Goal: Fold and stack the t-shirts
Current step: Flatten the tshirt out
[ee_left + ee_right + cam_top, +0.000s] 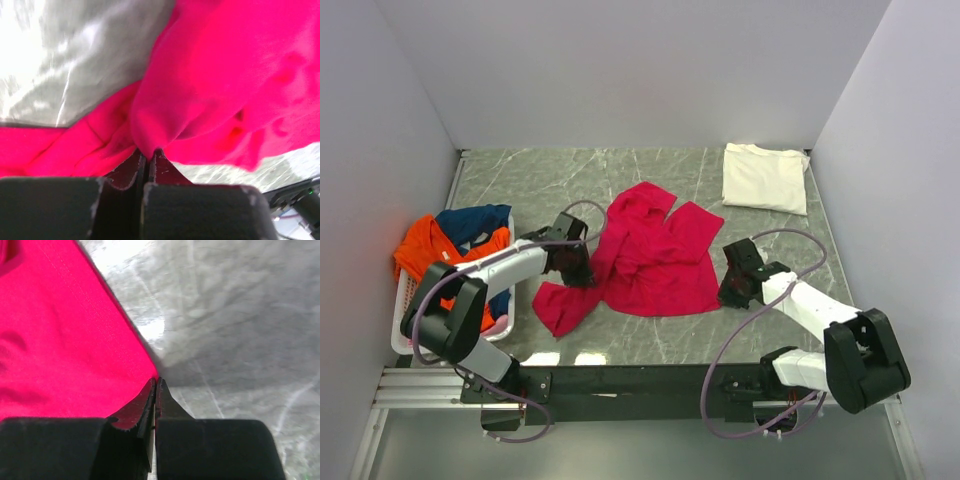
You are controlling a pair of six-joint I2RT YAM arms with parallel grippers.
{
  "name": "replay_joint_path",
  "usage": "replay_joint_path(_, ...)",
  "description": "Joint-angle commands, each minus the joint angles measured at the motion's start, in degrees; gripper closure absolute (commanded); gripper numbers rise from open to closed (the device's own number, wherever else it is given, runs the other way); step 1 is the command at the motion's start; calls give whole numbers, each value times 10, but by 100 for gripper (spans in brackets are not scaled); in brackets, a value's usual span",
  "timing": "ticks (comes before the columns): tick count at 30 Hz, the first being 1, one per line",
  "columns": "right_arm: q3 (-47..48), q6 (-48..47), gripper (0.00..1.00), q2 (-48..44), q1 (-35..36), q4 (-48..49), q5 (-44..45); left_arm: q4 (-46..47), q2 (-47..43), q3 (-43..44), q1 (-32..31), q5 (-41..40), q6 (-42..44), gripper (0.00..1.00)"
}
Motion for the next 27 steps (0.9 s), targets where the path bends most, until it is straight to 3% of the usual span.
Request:
replay_joint_path(1, 38, -9, 100, -36, -21, -39, 22, -12, 4, 94, 1, -35, 23, 100)
replay_joint_path(8, 129, -73, 100, -124, -100, -151, 91, -97, 9, 276, 14, -75, 45, 100)
replay_joint_path(12, 189, -86, 100, -171, -124, -200, 115, -132, 1, 348, 45, -41, 43, 100)
replay_joint_path(22, 258, -74, 100, -231, -127, -260, 169, -138, -79, 325, 97, 33, 56, 100)
replay_joint_path(27, 261, -88, 100, -212, -142, -236, 187, -99, -44, 314, 145, 86, 71, 100)
